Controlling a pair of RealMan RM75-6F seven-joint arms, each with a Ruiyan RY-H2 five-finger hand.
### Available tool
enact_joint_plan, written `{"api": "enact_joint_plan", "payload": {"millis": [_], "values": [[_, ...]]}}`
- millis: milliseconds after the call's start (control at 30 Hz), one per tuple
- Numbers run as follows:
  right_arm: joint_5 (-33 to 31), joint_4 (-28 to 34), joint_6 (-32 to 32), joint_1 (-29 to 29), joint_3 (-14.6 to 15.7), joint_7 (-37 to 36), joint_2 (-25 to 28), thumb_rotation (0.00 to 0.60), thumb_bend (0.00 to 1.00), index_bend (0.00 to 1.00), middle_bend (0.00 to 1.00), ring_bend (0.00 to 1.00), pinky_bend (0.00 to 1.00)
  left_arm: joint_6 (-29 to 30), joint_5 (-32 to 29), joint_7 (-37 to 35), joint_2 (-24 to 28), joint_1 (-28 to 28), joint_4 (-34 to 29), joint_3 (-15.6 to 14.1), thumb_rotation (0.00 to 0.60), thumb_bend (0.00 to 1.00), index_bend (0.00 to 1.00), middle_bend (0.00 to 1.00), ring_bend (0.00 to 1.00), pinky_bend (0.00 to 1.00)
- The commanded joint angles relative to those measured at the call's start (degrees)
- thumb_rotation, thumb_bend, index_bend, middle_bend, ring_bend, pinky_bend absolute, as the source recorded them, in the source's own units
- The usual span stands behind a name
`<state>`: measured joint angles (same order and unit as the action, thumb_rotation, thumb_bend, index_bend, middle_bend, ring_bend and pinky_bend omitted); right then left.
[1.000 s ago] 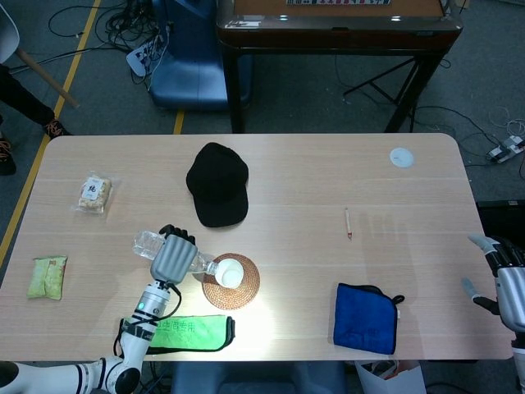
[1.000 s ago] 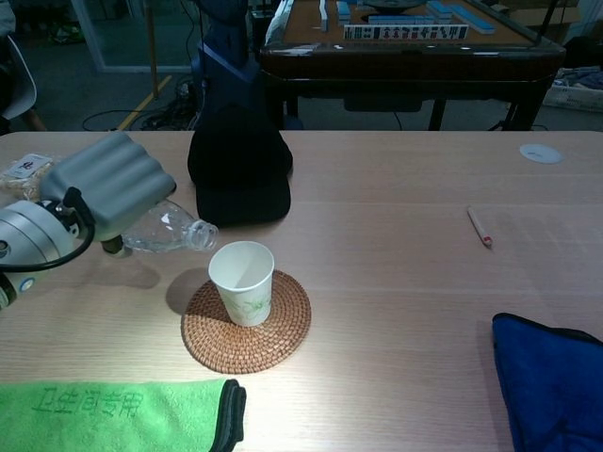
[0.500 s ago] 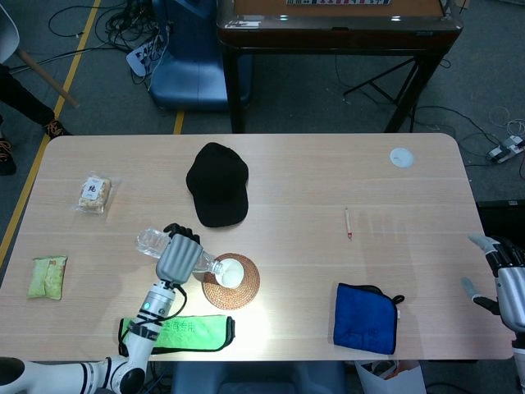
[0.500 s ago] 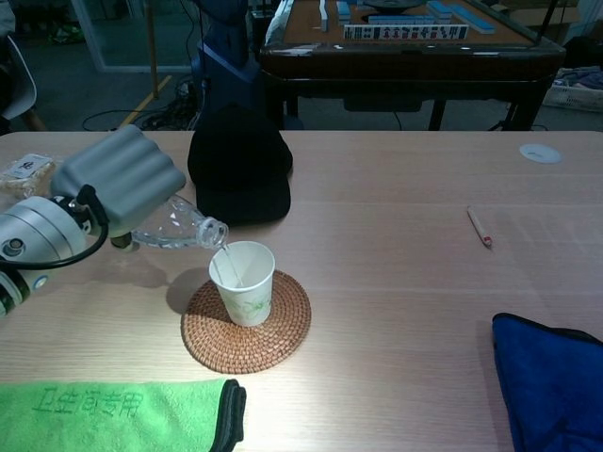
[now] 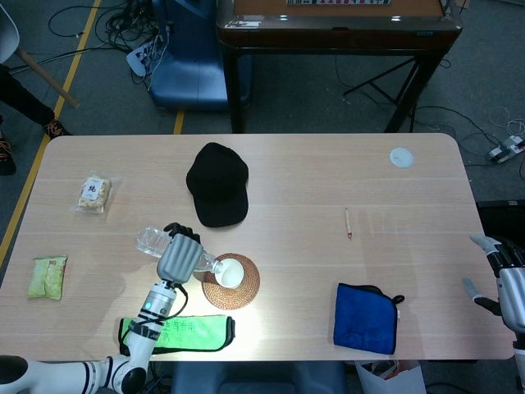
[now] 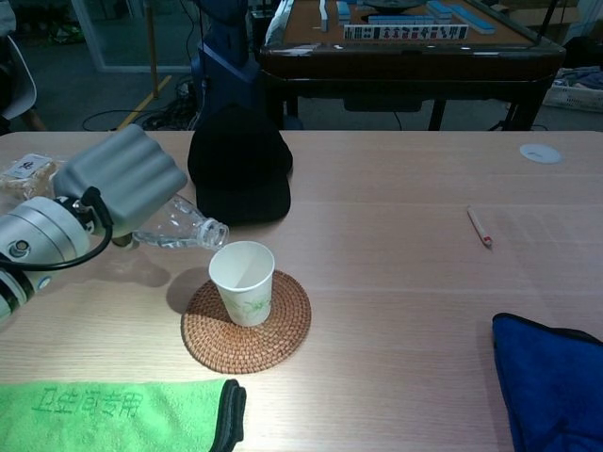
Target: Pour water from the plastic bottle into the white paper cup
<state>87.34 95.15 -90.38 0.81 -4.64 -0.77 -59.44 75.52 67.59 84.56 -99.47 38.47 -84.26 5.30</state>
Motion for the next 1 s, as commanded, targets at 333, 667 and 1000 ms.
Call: {"api": "enact_joint_plan", "payload": {"millis": [333, 667, 1000], "values": [[0.07, 0.01, 0.03, 0.0, 0.01, -0.03, 0.01, 0.6, 0.27, 0.22, 0.25, 0.16, 0.26, 0.74, 0.47, 1.04, -0.28, 0.21, 0.69, -0.62, 0.6, 0.05, 0.74, 0.84, 0.54, 0.44], [0.16, 0.03, -0.28, -0.17, -0.01, -0.4, 0.16, 0.6, 0.27, 0.22, 0.25, 0.16, 0.26, 1.98, 1.48, 1.44, -1.02, 0.12, 1.86, -0.79, 0.6, 0.05, 0.74, 0.84, 0.54, 0.44], [0.34, 0.05, -0.56, -0.35, 0.02, -0.94, 0.42, 0.6, 0.27, 0.22, 0.25, 0.16, 0.26, 1.99, 1.31, 1.88, -1.36, 0.09, 2.12, -0.56, 0.6, 0.05, 0.74, 0.84, 0.54, 0.44]]}}
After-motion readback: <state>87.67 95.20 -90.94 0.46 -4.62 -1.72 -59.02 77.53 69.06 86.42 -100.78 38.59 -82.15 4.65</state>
